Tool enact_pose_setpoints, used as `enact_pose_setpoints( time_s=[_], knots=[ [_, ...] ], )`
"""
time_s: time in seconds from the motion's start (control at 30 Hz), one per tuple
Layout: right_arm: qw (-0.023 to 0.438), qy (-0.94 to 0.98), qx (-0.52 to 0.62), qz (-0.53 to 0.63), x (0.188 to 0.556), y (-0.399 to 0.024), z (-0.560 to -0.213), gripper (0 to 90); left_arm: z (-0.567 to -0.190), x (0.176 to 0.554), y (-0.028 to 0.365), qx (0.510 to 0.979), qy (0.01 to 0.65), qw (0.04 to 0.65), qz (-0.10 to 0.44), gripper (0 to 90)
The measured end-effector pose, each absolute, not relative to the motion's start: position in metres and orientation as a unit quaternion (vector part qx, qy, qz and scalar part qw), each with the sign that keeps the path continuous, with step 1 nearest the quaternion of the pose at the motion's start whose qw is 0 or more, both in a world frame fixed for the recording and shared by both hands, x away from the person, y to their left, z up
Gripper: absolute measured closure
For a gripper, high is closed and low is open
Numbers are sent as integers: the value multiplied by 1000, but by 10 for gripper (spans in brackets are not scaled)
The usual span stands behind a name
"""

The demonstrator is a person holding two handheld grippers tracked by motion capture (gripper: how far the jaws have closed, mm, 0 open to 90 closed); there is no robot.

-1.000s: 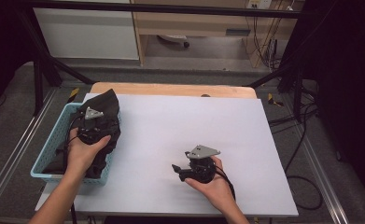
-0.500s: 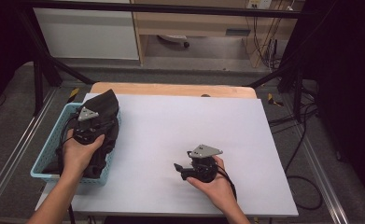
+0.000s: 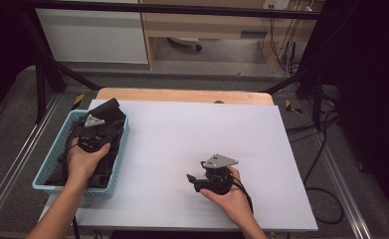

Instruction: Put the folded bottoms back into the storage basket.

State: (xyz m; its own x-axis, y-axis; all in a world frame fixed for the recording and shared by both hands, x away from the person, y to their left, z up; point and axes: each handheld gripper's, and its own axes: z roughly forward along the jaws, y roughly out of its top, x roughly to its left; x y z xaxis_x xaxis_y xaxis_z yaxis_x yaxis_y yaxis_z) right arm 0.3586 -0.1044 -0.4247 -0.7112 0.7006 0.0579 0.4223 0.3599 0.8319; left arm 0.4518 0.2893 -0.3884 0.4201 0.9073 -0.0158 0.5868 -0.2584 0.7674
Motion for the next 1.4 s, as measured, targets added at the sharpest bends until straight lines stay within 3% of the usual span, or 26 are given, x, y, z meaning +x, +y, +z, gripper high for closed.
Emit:
enact_pose_setpoints(
  time_s=[0.5,0.6,0.7,1.07,1.4],
  knots=[
    [155,809,352,445,358,-108,-427,323,-402,460,294,755,511,360,199,786],
    [154,808,353,445,358,-109,-428,323,-401,459,295,748,516,364,204,706],
    [155,807,354,447,359,-111,-428,322,-397,456,298,734,528,373,207,570],
    [156,806,356,446,357,-113,-426,320,-362,447,301,716,503,408,260,482],
    [158,804,364,444,355,-123,-429,318,-358,469,317,691,513,417,292,330]
  ],
)
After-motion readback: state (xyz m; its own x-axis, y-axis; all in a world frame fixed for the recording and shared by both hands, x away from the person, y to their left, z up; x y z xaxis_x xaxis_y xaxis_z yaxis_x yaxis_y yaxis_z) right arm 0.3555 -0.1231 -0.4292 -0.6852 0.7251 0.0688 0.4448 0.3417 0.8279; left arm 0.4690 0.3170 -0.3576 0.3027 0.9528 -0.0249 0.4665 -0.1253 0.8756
